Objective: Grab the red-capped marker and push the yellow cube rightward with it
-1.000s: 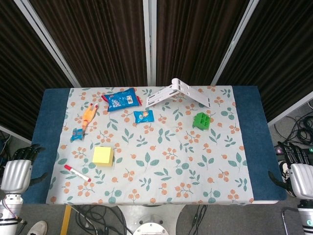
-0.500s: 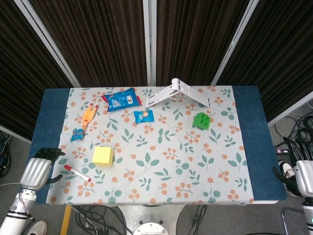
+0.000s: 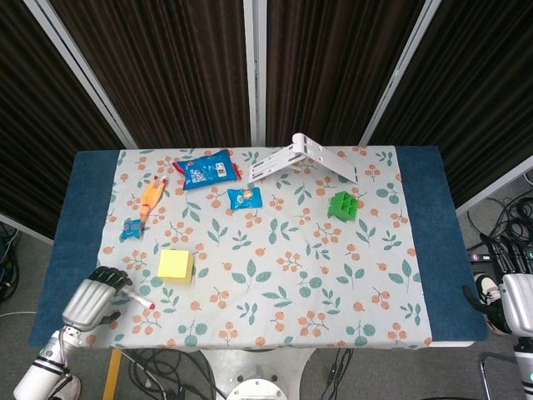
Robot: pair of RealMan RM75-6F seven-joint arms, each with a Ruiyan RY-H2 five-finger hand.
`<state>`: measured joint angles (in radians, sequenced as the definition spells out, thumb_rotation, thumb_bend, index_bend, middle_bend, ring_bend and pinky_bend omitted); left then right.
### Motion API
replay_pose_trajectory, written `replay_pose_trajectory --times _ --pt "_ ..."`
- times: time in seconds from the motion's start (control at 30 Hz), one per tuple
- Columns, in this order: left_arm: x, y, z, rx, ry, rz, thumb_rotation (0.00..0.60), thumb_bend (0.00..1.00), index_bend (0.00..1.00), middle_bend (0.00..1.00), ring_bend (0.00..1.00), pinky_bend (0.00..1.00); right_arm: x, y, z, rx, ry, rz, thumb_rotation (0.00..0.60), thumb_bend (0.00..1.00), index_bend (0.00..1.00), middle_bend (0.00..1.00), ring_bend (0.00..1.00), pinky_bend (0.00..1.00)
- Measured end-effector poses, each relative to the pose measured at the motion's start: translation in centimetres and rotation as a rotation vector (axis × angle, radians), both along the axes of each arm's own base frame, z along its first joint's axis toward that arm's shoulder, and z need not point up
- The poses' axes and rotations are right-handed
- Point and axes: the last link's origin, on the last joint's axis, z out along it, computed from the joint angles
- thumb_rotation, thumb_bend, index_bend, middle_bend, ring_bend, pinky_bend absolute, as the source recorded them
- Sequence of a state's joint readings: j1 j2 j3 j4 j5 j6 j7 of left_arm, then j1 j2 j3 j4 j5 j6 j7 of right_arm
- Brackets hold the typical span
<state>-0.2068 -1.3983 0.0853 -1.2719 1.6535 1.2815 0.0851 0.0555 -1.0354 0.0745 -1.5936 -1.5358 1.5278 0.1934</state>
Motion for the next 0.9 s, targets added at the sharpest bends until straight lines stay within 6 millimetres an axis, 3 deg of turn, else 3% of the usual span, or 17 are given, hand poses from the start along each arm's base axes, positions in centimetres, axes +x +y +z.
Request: replay_pose_trajectory --times 0.43,0.9 --pt "0.0 1.6 -1.8 -0.052 0.081 -0.019 0.600 0.31 0.43 0.45 0.28 0.23 -0.3 0.1 0.0 0.003 -0.004 -0.010 0.600 0.17 0.00 0.12 0.00 0.00" --pt "0.1 2.5 -2.6 -0.057 0.175 -0.031 0.600 0.32 0.48 0.50 0.33 0.23 -0.5 0.0 -0.3 0.011 -0.010 -0.017 0.600 0.17 0.00 0.12 0.00 0.00"
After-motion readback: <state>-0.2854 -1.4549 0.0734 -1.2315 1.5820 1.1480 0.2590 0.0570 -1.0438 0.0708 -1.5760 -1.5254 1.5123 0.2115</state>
